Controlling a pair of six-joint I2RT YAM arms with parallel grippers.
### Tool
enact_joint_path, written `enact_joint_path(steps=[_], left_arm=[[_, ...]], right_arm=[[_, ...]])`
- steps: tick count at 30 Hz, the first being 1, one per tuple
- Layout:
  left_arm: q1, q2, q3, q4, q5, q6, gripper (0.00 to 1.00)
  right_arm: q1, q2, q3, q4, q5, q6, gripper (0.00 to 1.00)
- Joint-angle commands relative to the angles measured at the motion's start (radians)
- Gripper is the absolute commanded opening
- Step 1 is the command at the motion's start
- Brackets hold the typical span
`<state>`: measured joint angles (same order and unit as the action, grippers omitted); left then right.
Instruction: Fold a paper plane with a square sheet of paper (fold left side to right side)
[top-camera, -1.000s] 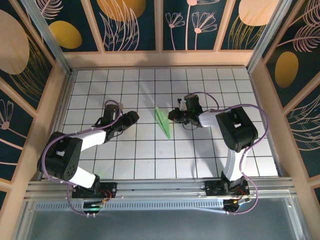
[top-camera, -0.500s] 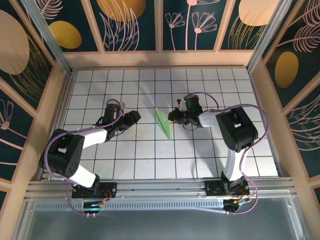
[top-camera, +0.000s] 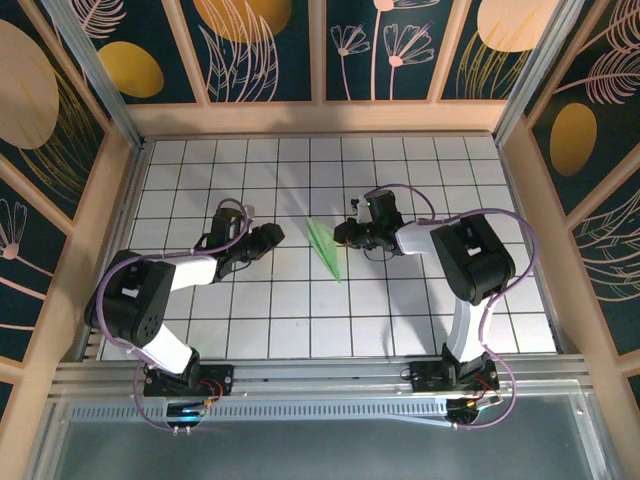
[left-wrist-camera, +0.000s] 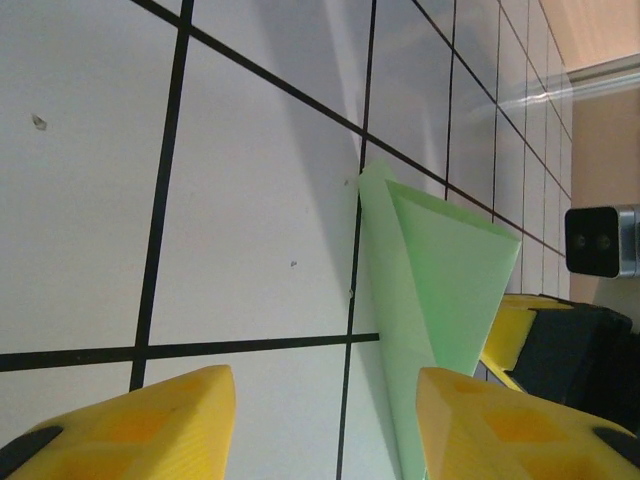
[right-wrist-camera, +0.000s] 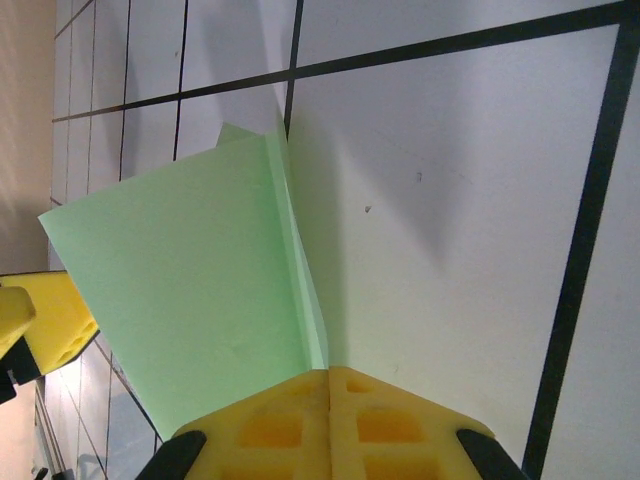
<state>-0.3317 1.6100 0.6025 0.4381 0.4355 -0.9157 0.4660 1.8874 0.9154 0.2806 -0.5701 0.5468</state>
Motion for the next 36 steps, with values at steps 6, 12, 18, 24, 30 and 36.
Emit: enact_joint_path(steps=[6, 12, 18, 24, 30, 36], left_arm=[[0.000, 0.037, 0.031, 0.073, 0.063, -0.023, 0.50], [-0.023, 0.060, 0.049, 0.080, 0.071, -0.027, 0.50], [-0.038, 0.072, 0.062, 0.078, 0.061, -0.027, 0.50], [-0.039, -0.006, 0.041, 0.022, -0.035, 0.011, 0.52], [-0.038, -0.125, 0.020, -0.065, -0.175, 0.071, 0.53], [-0.038, -0.193, 0.006, -0.121, -0.255, 0.102, 0.56]], right_arm=[[0.008, -0.050, 0.030, -0.024, 0.007, -0.035, 0.17], [0.009, -0.058, 0.039, -0.042, 0.015, -0.044, 0.20], [0.010, -0.084, 0.049, -0.106, 0.068, -0.088, 0.29], [0.014, -0.175, 0.100, -0.335, 0.205, -0.243, 0.38], [0.075, -0.216, 0.189, -0.598, 0.242, -0.386, 0.45], [0.153, -0.141, 0.271, -0.699, 0.241, -0.404, 0.51]])
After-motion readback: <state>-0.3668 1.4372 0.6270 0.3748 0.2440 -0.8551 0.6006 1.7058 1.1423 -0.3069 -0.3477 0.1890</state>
